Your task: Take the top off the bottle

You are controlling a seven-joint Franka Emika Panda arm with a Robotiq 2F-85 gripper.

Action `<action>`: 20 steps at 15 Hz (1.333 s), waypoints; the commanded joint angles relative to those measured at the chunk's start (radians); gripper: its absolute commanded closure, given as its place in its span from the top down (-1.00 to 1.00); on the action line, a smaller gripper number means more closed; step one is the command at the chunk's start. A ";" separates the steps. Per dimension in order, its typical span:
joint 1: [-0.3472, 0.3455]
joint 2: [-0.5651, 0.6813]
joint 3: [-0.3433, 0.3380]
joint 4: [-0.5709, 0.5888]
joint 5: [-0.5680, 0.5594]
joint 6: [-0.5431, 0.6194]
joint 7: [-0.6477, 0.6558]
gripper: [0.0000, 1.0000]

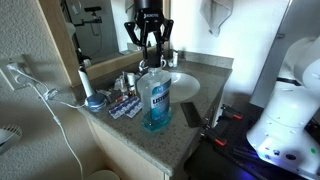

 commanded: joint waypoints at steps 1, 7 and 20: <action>0.000 -0.007 -0.020 0.017 0.008 0.005 -0.034 -0.61; 0.006 0.015 -0.047 0.049 0.045 -0.019 -0.132 -0.61; 0.007 0.060 -0.046 0.236 0.050 -0.228 -0.365 -0.61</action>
